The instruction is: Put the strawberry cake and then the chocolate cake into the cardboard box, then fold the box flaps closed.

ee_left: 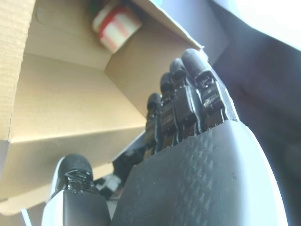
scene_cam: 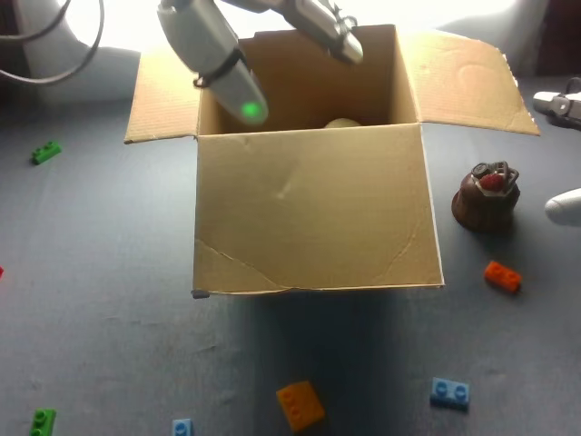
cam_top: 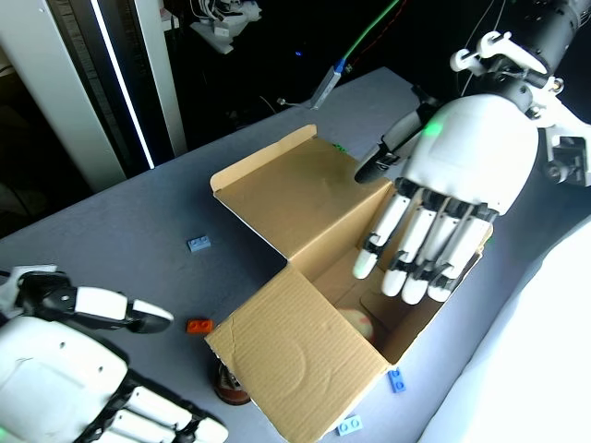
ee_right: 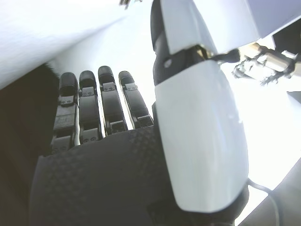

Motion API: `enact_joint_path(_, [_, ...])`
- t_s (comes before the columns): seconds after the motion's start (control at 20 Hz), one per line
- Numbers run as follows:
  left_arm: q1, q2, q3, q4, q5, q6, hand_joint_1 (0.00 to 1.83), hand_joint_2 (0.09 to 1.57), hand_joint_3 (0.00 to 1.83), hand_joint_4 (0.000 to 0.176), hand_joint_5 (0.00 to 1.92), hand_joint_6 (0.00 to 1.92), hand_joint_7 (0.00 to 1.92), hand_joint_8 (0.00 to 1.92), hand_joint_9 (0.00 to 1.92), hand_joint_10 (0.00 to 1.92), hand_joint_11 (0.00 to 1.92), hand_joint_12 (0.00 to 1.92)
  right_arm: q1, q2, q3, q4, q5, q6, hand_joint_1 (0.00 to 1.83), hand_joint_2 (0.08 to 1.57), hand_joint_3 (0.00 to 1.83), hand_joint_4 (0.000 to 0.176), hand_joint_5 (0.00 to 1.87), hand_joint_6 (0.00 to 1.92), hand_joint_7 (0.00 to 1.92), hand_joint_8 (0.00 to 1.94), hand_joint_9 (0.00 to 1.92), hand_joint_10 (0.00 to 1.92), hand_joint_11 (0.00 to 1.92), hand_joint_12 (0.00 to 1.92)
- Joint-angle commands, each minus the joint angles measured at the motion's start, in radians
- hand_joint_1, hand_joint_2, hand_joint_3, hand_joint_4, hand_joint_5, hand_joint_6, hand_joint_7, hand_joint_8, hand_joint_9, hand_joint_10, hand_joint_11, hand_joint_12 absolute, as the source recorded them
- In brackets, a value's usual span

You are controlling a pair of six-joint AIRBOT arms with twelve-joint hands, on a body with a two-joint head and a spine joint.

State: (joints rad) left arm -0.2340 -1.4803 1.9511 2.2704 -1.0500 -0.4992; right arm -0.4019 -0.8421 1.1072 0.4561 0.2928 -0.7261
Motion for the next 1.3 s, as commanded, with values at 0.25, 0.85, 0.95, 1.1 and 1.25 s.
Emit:
enact_joint_path(0.25, [-0.044,0.095,-0.007,-0.073,0.007,-0.029,0.0,1.2,0.02,0.0,0.14,0.0,0.19,0.0,0.18,0.01,0.0,0.69,0.004,-0.108,0.099,0.001,0.133,-0.036,0.75,1.04,0.0,0.0,0.0,0.0,0.05,0.0,0.07,0.0,0.0,0.35])
enact_joint_path(0.85, [-0.029,0.3,0.014,-0.056,-0.071,-0.114,0.0,1.25,0.01,0.0,0.12,0.0,0.17,0.0,0.17,0.0,0.0,0.6,-0.036,-0.281,0.245,0.0,0.146,-0.086,1.07,1.02,0.0,0.003,0.0,0.0,0.08,0.0,0.08,0.0,0.0,0.24])
enact_joint_path(0.95, [-0.011,0.322,0.028,-0.056,-0.073,-0.123,0.0,1.27,0.01,0.0,0.14,0.01,0.2,0.0,0.19,0.01,0.0,0.66,-0.036,-0.293,0.256,-0.002,0.15,-0.086,1.07,1.03,0.0,0.0,0.0,0.0,0.06,0.0,0.06,0.0,0.0,0.03])
enact_joint_path(1.1, [0.031,0.361,0.03,-0.073,-0.077,-0.124,0.0,1.27,0.0,0.0,0.15,0.0,0.19,0.0,0.2,0.01,0.0,0.73,-0.033,-0.301,0.26,-0.011,0.163,-0.086,1.06,1.03,0.0,0.0,0.0,0.0,0.06,0.01,0.08,0.01,0.03,0.02])
enact_joint_path(1.25, [0.099,0.387,0.035,-0.098,-0.092,-0.122,0.0,1.27,0.0,0.0,0.15,0.0,0.2,0.0,0.2,0.0,0.0,0.76,-0.033,-0.305,0.261,-0.031,0.169,-0.086,1.03,1.03,0.0,0.0,0.0,0.0,0.06,0.01,0.08,0.01,0.01,0.23])
